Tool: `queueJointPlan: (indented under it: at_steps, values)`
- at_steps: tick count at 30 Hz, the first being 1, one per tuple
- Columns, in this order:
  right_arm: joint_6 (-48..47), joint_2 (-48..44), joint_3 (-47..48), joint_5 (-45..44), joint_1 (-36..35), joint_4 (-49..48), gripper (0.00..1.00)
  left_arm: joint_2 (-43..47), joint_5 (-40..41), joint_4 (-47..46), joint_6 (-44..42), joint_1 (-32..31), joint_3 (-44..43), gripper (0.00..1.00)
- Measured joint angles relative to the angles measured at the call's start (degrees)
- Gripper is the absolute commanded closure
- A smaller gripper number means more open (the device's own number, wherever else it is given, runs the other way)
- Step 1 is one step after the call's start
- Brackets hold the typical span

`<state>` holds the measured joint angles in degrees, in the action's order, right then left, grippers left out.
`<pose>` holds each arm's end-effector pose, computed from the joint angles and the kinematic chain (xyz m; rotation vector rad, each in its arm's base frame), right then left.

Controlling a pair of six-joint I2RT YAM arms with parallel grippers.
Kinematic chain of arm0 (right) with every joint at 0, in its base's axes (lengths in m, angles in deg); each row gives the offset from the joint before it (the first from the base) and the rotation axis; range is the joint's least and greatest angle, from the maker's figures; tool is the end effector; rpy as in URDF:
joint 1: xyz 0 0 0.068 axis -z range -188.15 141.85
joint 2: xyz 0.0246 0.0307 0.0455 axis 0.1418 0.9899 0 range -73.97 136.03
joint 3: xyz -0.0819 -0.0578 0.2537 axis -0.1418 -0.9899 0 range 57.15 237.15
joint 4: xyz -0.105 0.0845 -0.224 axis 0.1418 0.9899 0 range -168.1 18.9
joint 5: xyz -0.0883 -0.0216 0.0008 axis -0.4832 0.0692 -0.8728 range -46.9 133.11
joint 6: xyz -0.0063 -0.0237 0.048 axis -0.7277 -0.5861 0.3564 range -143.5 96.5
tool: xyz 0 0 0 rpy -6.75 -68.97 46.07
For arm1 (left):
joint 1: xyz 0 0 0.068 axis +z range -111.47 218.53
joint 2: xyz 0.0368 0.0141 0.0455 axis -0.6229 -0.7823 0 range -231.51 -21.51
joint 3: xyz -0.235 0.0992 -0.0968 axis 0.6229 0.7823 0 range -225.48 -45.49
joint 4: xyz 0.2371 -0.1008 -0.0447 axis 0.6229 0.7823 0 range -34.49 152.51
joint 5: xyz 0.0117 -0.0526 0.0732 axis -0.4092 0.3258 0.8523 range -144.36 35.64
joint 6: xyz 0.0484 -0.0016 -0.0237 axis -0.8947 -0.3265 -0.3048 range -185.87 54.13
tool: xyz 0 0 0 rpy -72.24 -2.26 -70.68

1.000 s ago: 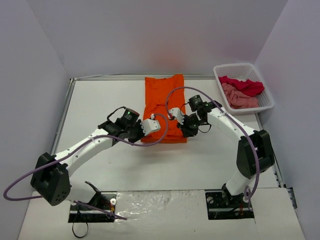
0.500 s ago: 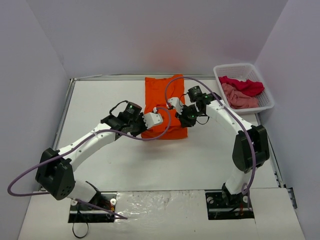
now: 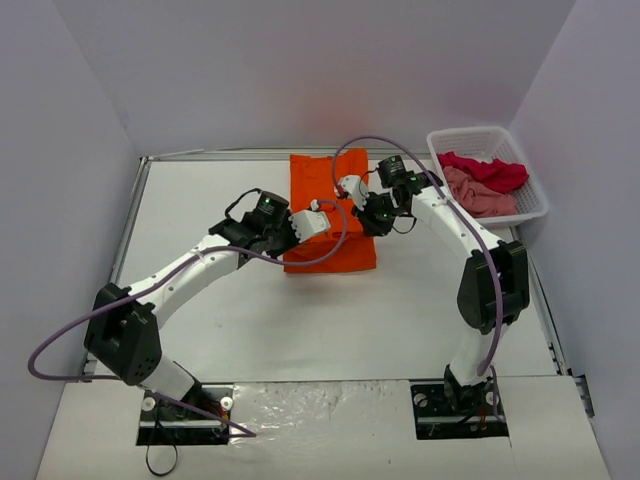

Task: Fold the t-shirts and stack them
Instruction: Fold the folded rectangular tshirt in 1/3 of the way

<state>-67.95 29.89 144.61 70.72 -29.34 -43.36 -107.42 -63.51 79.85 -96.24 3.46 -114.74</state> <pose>0.3684 0.1603 0.2759 -1.4503 1.8714 0.4001 0.2714 -0.1972 0.2925 1.3046 1.8764 -0.2251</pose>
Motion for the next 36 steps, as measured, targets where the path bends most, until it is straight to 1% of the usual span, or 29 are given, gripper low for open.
queueJointPlan:
  at_steps: [13,17,27,36]
  values:
    - [2.49,2.99,4.76,-3.21,1.38,-2.23,1.00,-5.31,1.57,-1.88,-0.94,0.35,-3.58,0.98]
    - [2.62,4.31,6.29,-3.39,1.62,-2.62,1.00,-6.82,2.21,-2.38,-1.01,0.55,-4.61,0.98]
    - [2.67,8.13,10.38,-3.85,2.91,-2.89,1.00,-12.26,5.18,-4.20,-1.49,1.31,-10.62,0.98]
    - [3.21,11.96,14.40,-3.80,4.22,-4.55,1.00,-15.61,6.54,-5.29,-2.29,2.23,-13.44,0.98]
